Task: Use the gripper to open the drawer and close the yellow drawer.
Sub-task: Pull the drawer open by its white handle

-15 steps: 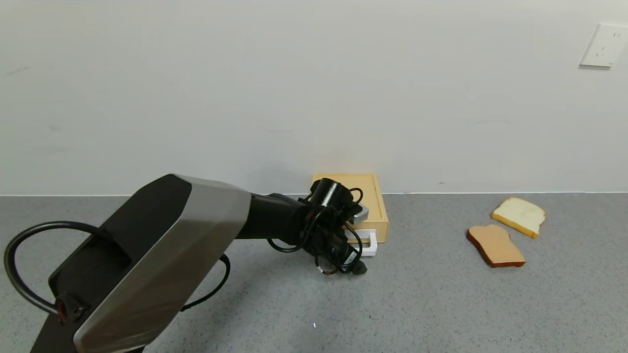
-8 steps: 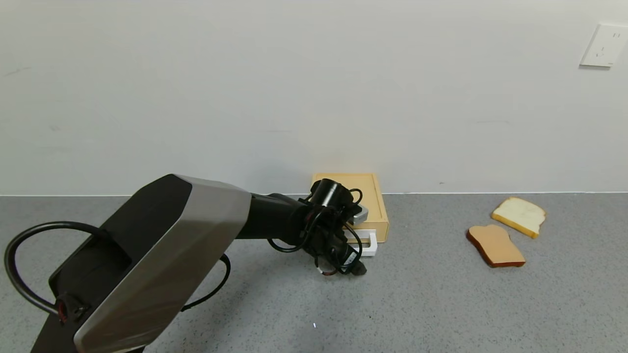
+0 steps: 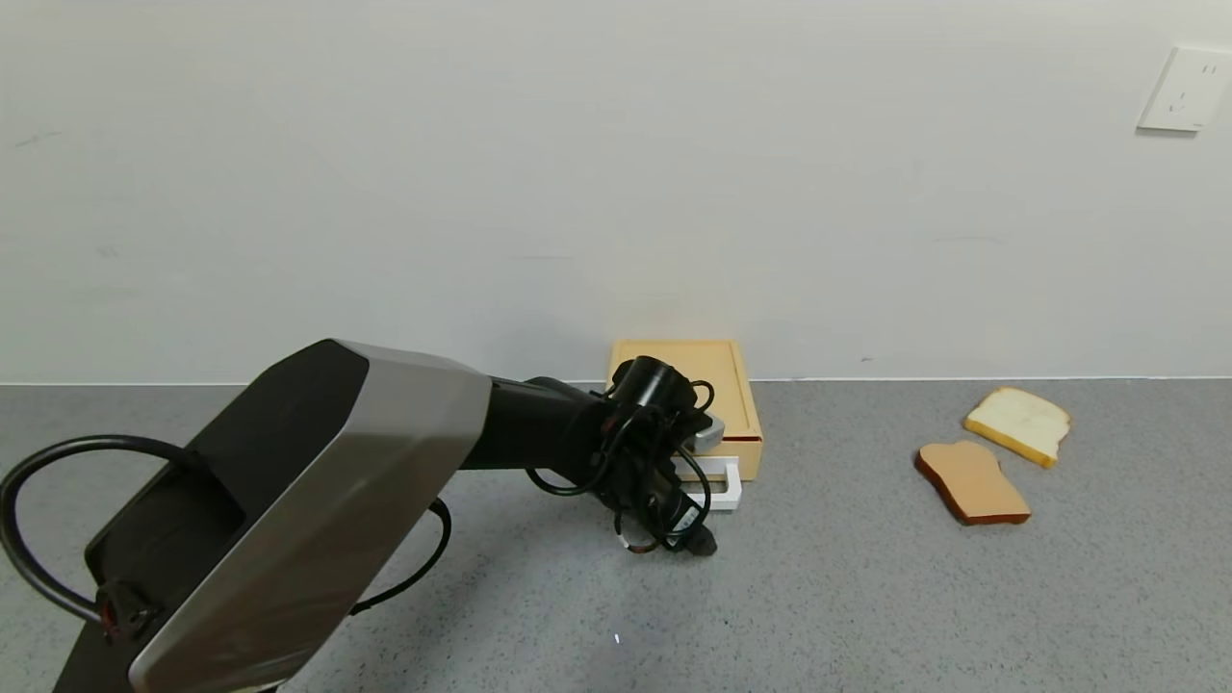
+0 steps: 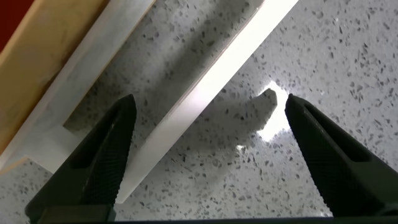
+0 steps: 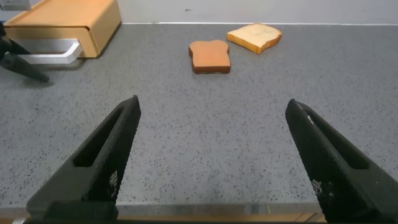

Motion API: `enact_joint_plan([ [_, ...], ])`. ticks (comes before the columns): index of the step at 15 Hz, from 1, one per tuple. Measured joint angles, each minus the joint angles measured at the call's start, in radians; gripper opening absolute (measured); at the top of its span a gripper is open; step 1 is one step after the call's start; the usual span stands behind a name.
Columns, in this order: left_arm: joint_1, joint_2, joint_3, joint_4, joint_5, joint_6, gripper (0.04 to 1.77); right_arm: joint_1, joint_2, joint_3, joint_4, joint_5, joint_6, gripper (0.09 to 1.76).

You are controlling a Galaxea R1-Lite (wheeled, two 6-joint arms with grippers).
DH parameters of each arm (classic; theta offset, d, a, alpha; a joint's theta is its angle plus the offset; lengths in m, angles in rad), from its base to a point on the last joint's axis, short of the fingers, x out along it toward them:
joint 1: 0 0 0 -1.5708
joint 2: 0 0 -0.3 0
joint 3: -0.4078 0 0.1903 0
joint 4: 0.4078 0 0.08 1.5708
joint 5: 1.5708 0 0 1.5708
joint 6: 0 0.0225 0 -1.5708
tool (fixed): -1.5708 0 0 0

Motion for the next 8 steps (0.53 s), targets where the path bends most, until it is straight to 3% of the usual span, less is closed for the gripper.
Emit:
enact_joint_plan([
  [8,-0.035,-0.044,0.073,0.030,-0.009,-0.006,1.72,0.000,0.000,0.000,0.000,0.000,0.000,1.71],
])
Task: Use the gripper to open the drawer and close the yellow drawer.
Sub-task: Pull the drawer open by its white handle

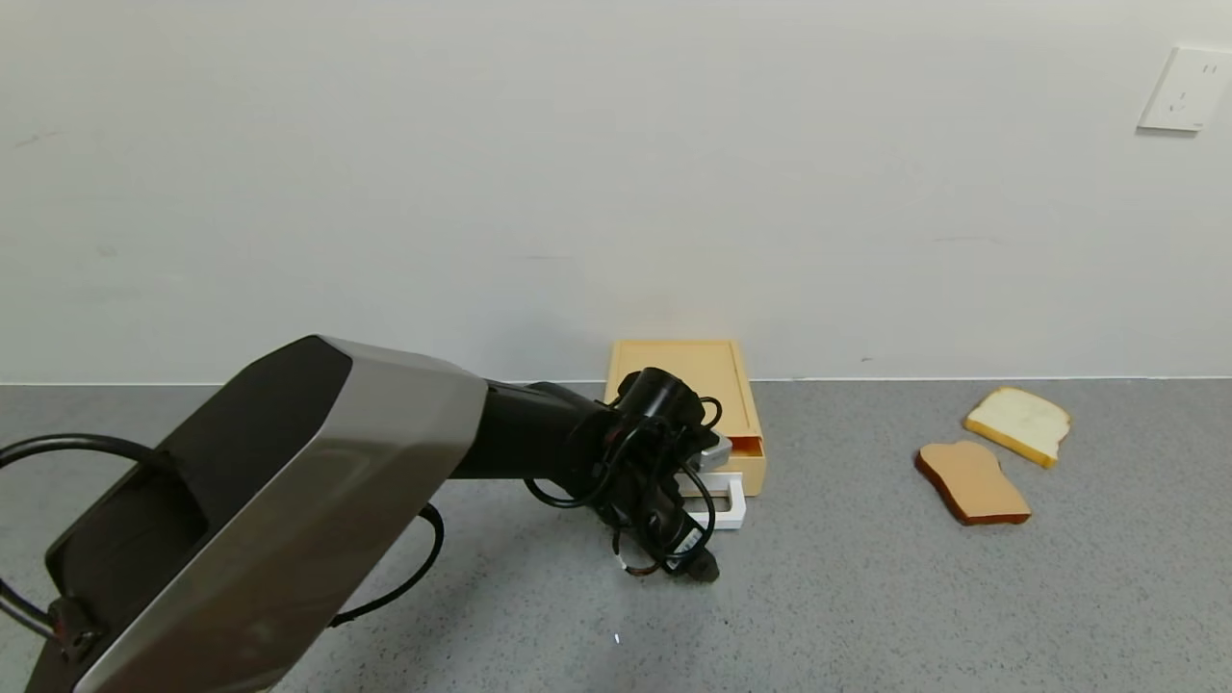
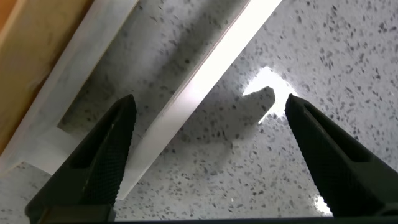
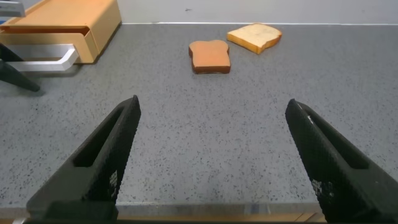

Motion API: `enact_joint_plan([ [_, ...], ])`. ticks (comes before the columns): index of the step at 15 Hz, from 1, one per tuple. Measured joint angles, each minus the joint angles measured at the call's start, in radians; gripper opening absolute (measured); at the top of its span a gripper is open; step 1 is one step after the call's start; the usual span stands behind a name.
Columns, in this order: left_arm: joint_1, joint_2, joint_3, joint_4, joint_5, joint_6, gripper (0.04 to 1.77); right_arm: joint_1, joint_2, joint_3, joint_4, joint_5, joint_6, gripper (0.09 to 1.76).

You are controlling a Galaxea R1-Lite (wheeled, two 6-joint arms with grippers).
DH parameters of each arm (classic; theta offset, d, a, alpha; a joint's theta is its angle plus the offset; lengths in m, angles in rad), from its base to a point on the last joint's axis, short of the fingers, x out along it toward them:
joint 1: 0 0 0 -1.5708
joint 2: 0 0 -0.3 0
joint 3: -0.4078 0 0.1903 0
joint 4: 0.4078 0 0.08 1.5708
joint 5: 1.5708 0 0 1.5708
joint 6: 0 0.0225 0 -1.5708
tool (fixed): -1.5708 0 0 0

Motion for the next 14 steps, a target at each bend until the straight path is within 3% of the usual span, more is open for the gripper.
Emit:
enact_joint_plan([
  [14,-0.040,-0.072,0.134,0.003,0.007,-0.053,1.72,0.000,0.000,0.000,0.000,0.000,0.000,1.71],
])
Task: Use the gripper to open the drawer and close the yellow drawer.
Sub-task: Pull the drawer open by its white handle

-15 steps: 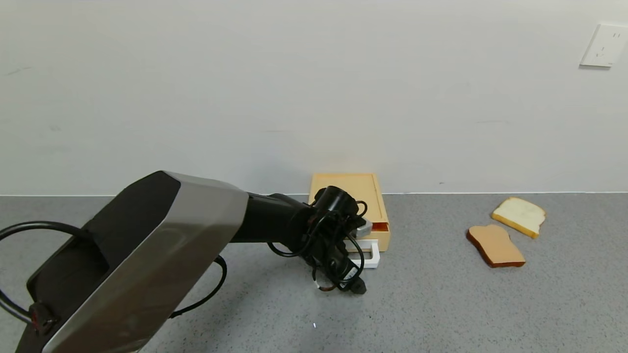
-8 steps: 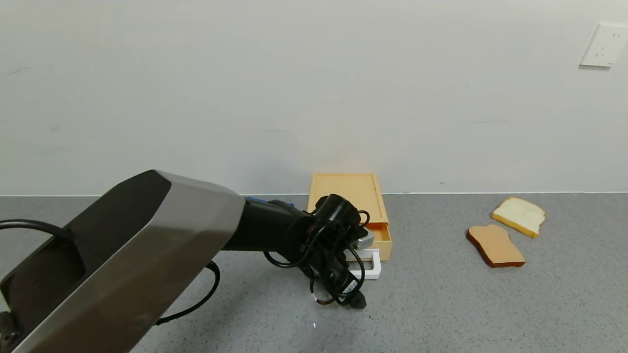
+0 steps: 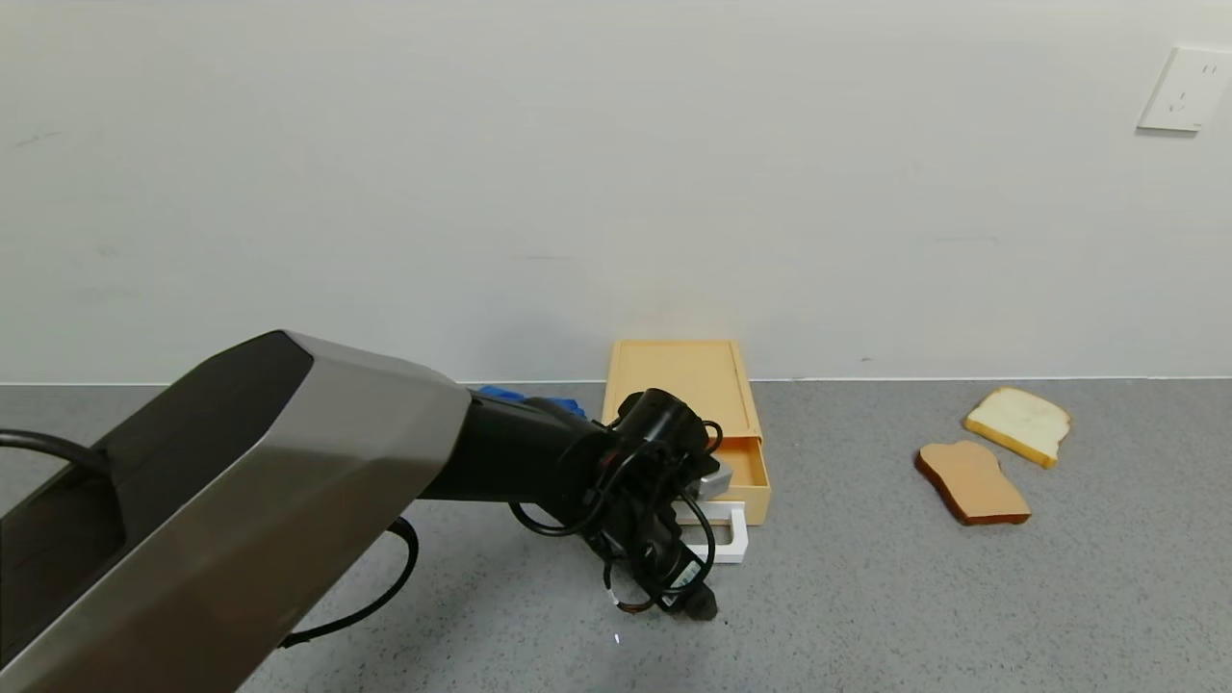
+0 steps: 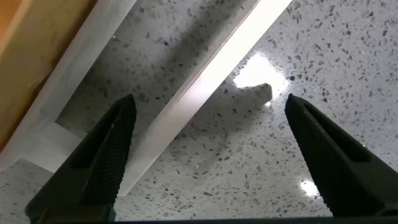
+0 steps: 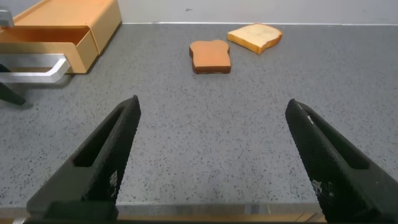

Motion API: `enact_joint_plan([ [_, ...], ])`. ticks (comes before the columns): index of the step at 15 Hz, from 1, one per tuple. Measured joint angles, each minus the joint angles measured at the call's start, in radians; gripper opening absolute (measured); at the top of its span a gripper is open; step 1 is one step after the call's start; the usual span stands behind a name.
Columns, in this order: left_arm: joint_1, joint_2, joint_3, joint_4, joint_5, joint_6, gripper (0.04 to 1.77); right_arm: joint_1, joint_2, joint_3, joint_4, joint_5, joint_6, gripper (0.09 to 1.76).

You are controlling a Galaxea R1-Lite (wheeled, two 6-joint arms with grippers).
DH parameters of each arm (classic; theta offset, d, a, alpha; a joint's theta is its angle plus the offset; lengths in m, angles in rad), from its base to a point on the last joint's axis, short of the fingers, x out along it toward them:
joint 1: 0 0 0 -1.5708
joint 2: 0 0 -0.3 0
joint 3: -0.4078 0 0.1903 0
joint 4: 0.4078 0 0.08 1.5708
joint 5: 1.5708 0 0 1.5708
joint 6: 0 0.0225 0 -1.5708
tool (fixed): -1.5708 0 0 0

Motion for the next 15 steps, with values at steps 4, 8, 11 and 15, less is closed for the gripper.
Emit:
enact_joint_plan([
  [4,-0.019,-0.017,0.035,0.000,0.002,-0.015,1.72,0.000,0.000,0.000,0.000,0.000,0.000,1.71],
  [8,-0.035,-0.040,0.068,0.004,0.003,-0.033,1.72,0.000,0.000,0.000,0.000,0.000,0.000,1.71],
  [11,-0.049,-0.054,0.093,0.001,0.020,-0.044,1.72,0.000,0.000,0.000,0.000,0.001,0.000,1.71],
  [15,-0.062,-0.067,0.115,-0.004,0.025,-0.089,1.72,0.000,0.000,0.000,0.000,0.000,0.000,1.71],
])
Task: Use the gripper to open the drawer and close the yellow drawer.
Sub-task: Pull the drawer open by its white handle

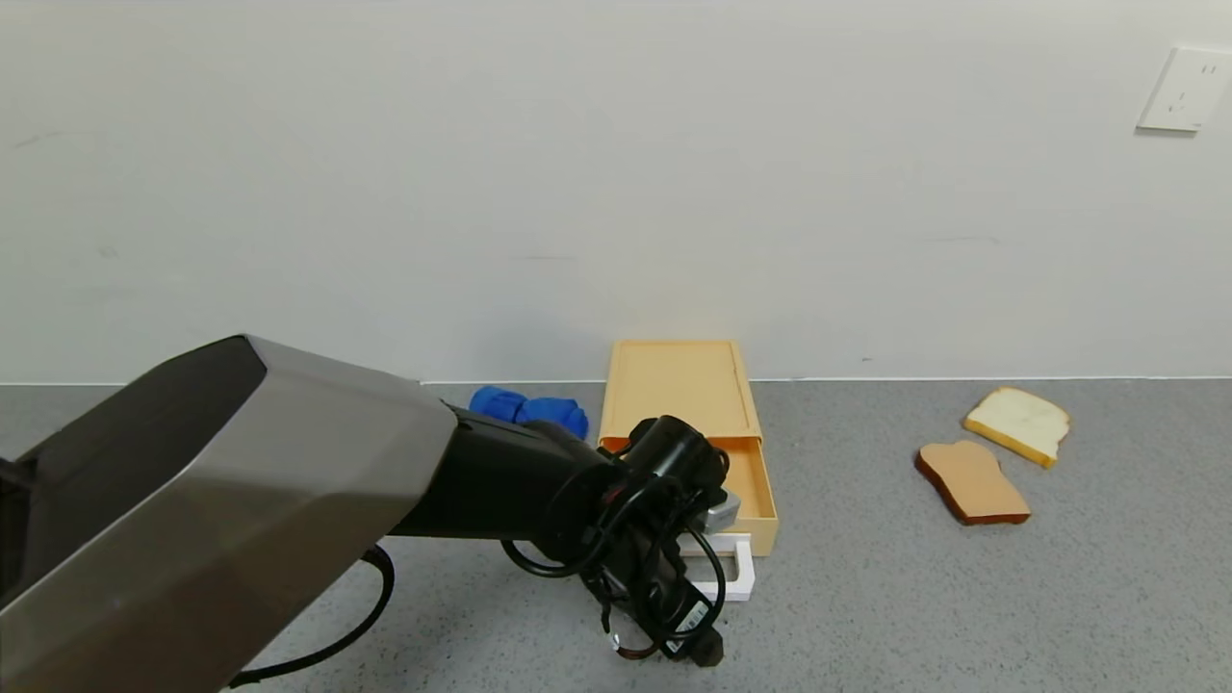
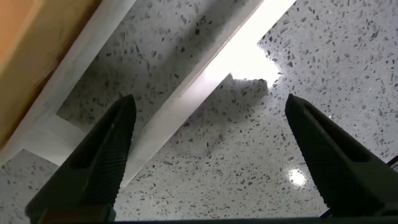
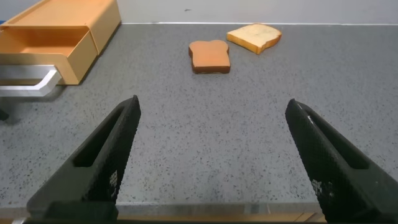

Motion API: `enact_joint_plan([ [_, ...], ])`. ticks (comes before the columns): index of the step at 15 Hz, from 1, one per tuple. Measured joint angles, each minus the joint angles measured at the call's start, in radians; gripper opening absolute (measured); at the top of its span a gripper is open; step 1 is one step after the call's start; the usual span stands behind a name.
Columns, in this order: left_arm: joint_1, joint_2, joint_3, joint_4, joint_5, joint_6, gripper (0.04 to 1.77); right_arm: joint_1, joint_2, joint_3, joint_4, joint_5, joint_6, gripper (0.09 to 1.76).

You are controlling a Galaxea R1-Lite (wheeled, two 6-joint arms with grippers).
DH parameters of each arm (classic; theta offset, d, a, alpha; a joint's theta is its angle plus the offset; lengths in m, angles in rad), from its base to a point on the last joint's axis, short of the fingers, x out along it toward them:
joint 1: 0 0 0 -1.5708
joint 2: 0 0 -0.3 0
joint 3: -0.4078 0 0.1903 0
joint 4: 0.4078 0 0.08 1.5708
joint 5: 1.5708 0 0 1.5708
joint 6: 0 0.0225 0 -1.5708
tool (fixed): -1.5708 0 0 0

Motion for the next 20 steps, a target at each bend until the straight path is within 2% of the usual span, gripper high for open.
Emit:
enact_joint_plan([
  [10,-0.060,-0.053,0.091,0.001,0.006,-0.101,1.72,0.000,0.000,0.000,0.000,0.000,0.000,1.71],
  [20,-0.093,-0.098,0.155,0.001,0.013,-0.144,1.72,0.000,0.000,0.000,0.000,0.000,0.000,1.71],
])
